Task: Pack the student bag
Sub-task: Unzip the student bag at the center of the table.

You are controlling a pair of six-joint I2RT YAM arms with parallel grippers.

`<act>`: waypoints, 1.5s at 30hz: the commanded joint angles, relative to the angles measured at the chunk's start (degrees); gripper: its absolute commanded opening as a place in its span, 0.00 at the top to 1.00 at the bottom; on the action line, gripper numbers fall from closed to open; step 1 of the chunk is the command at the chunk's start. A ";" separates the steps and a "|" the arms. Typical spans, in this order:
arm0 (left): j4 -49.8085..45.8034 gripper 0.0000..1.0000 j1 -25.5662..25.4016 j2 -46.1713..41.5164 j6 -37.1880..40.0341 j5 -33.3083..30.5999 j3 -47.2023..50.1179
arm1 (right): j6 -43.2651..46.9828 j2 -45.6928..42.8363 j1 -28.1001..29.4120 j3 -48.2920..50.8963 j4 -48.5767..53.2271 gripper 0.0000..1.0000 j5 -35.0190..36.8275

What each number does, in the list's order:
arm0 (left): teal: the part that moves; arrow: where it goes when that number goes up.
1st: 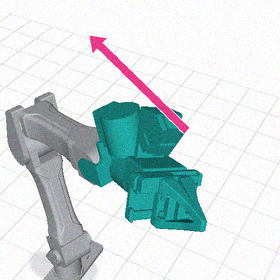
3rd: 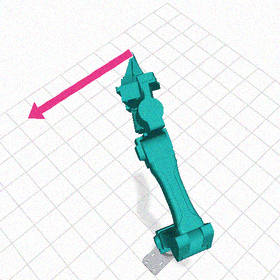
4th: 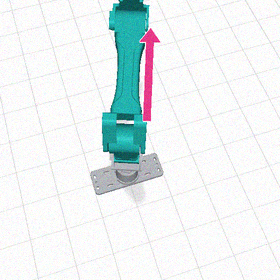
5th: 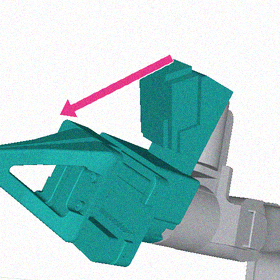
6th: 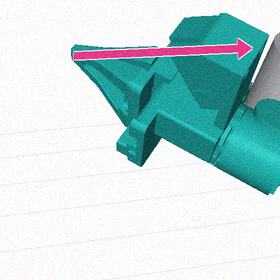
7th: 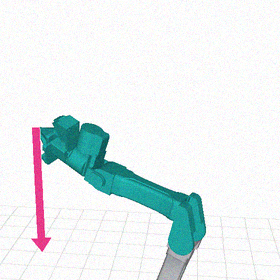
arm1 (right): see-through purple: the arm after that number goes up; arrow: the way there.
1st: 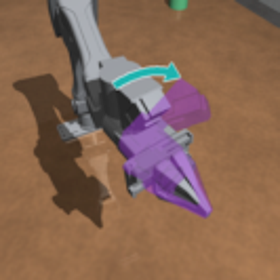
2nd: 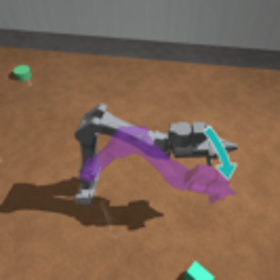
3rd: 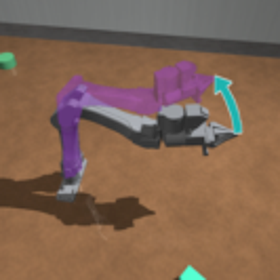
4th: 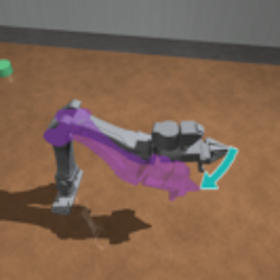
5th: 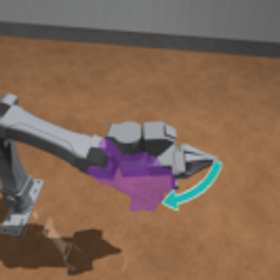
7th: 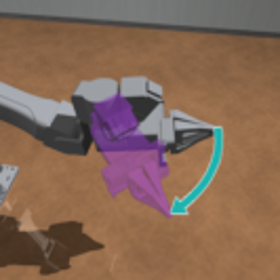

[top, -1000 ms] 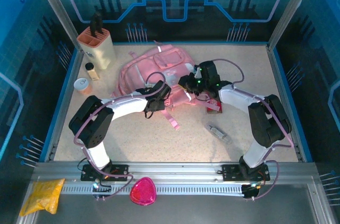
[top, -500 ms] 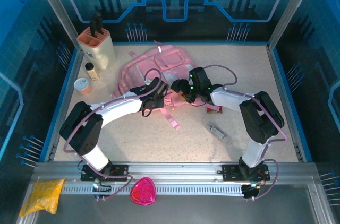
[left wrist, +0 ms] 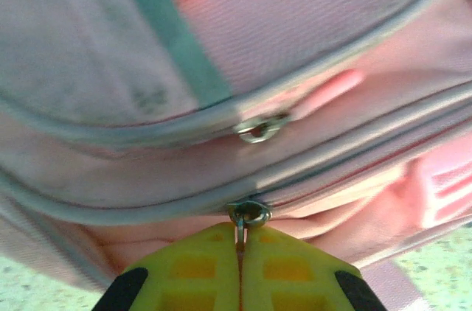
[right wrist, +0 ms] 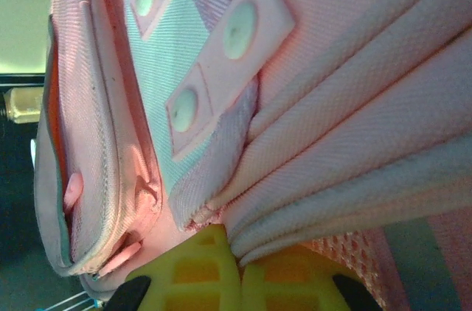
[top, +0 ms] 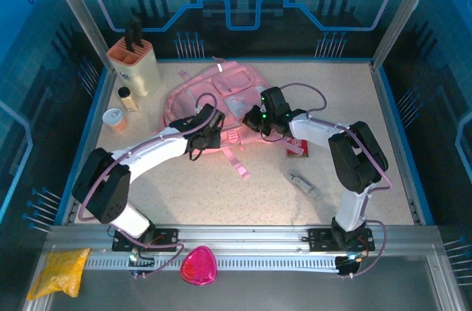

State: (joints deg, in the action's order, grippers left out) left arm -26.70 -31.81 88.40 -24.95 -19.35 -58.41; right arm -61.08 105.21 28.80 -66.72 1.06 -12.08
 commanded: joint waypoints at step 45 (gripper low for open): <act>2.17 1.00 -10.37 1.56 -2.32 4.33 -3.51 | 2.26 1.00 -1.64 1.84 -2.91 0.90 -11.83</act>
State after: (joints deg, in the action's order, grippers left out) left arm -23.64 -41.58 92.97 -29.80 -13.82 -62.76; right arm -61.08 104.68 28.42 -62.50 -2.13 -27.11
